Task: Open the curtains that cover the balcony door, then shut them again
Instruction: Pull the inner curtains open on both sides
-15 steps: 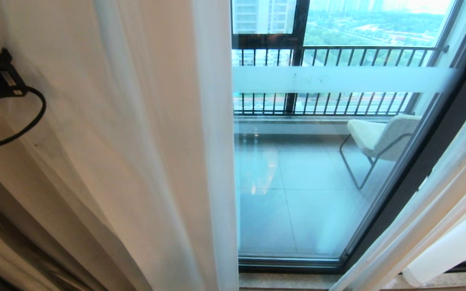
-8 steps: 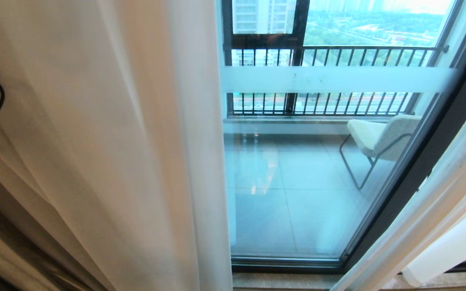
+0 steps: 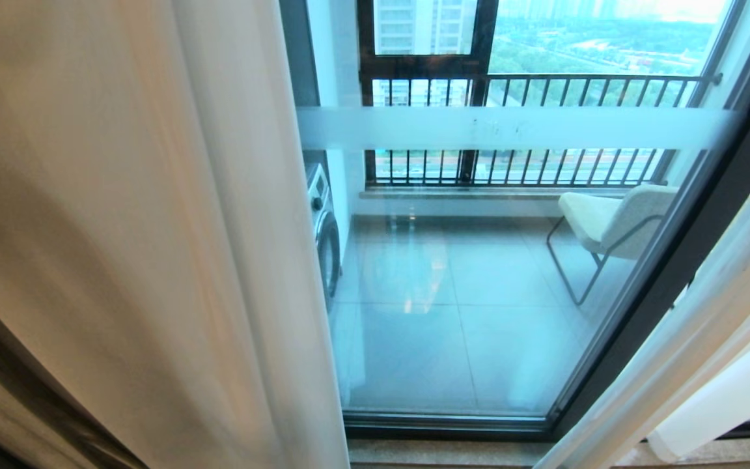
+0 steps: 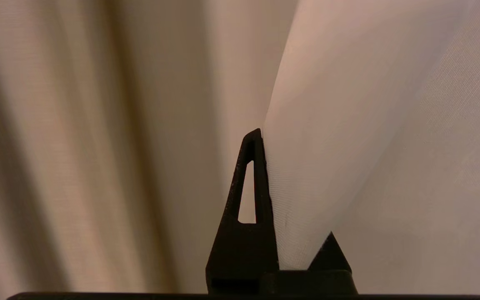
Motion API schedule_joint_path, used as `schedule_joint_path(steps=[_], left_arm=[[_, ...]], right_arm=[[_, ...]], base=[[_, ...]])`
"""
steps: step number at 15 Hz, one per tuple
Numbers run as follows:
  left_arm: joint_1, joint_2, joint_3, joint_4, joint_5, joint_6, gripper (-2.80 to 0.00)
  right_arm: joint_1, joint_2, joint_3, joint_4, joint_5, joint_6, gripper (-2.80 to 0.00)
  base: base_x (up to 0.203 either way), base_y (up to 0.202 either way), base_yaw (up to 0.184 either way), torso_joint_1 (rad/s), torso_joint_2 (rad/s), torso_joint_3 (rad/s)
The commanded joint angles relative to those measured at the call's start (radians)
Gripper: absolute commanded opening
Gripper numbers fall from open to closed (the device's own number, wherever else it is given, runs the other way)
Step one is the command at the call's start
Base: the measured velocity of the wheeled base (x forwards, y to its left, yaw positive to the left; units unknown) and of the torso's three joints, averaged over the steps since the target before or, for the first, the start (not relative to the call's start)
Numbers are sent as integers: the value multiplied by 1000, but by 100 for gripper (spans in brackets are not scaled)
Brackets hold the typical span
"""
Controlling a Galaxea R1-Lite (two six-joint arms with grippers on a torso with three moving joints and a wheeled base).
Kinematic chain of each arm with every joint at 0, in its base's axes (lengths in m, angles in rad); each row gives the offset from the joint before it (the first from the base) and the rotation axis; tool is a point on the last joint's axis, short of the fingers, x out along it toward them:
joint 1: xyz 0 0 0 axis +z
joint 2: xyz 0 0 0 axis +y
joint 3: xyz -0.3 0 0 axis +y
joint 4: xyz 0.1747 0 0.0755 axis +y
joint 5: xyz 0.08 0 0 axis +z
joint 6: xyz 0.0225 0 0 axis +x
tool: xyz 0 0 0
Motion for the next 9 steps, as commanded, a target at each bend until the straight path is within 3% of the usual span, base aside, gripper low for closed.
schedule_joint_path(steps=[1,9], left_arm=[[69,58,-53,-5,1,-17,-280],[269,202,-229,-3,5,-69,-280]], right_arm=[[0,0,0,0,0,-1,-280],[0,15,0,0,0,-1,-280]], base=[[0,0,0,0,0,0],[0,0,0,0,0,0]])
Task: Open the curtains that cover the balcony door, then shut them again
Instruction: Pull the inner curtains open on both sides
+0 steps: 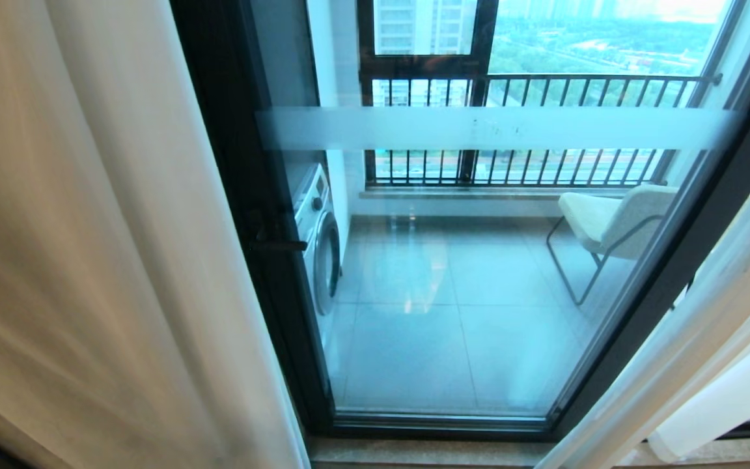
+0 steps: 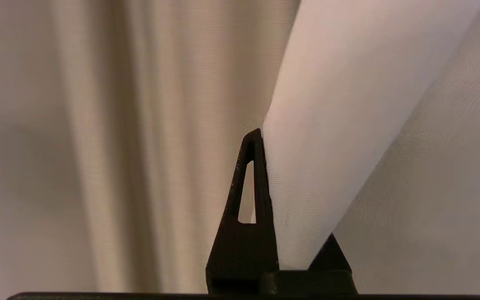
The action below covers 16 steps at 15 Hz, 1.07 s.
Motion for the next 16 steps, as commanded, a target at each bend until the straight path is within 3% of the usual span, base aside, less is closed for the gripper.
schedule_joint_path(steps=[1,10,16], left_arm=[[55,63,-45,-7,1,-1,-280],[216,216,-183,-14,1,0,-280],[253,281,-262,-11,2,-1,-280]], right_arm=[[0,9,0,-1,0,-1,-280],[2,37,0,0,0,-1,-280],[2,45,0,0,0,-1,-280]], base=[[0,0,0,0,0,0],[0,0,0,0,0,0],[0,0,0,0,0,0]])
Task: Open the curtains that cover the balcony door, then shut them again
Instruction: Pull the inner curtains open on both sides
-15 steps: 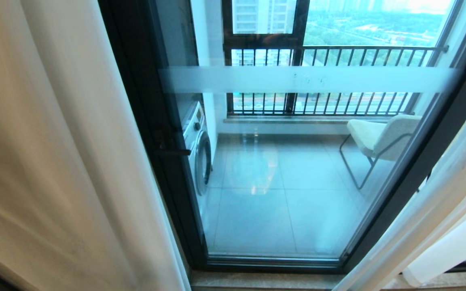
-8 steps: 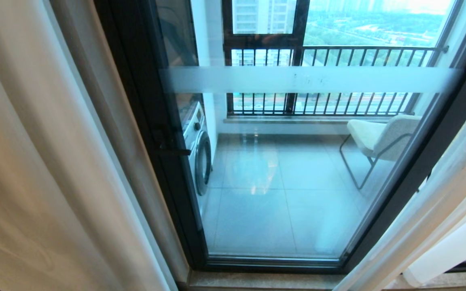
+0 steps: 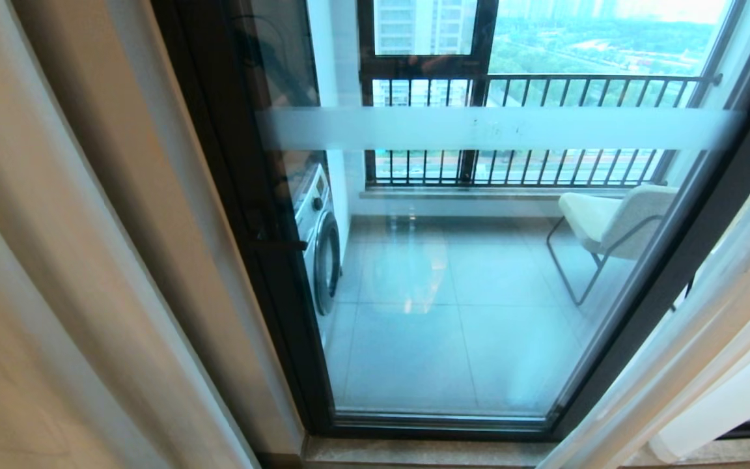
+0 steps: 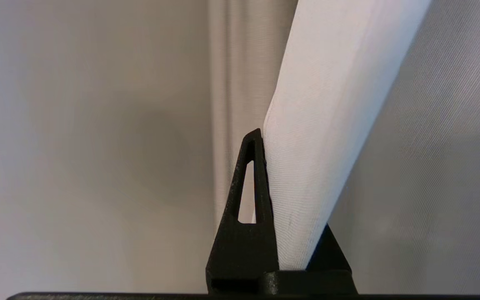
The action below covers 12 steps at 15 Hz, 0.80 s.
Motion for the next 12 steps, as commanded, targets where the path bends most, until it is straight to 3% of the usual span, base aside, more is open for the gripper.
schedule_joint_path(steps=[1,4,12], left_arm=[[1,29,-22,-3,0,-2,-280],[-56,28,-24,-3,-2,-14,-280],[-297,8,-56,5,0,-12,-280]], right_arm=[[0,5,0,0,1,-1,-280],[0,5,0,-2,1,-1,-280],[0,3,0,-1,1,-1,-280]], base=[[0,0,0,0,0,0],[0,0,0,0,0,0],[0,0,0,0,0,0]])
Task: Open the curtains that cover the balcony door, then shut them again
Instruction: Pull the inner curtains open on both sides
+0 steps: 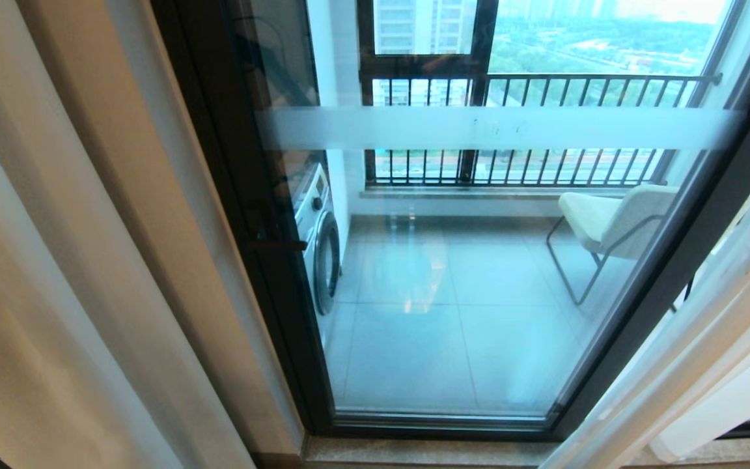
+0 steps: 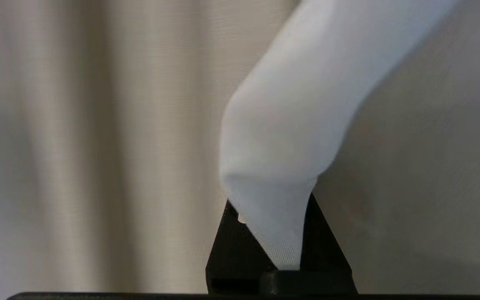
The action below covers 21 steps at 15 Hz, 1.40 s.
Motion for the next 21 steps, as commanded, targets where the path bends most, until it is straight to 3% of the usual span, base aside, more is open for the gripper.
schedule_joint_path(steps=[1,12,13,21], left_arm=[[-64,-20,0,-11,1,2,-280],[-166,-93,38,-16,44,24,-280],[-167,-94,38,-17,46,23,0],[-179,-158,137,-41,46,24,0]], right_arm=[[0,0,0,-2,1,-1,-280],[0,-6,0,-1,1,-1,-280],[0,-6,0,-1,1,-1,-280],[0,-13,0,-1,1,-1,-280]], base=[[0,0,0,0,0,0],[0,0,0,0,0,0],[0,0,0,0,0,0],[0,0,0,0,0,0]])
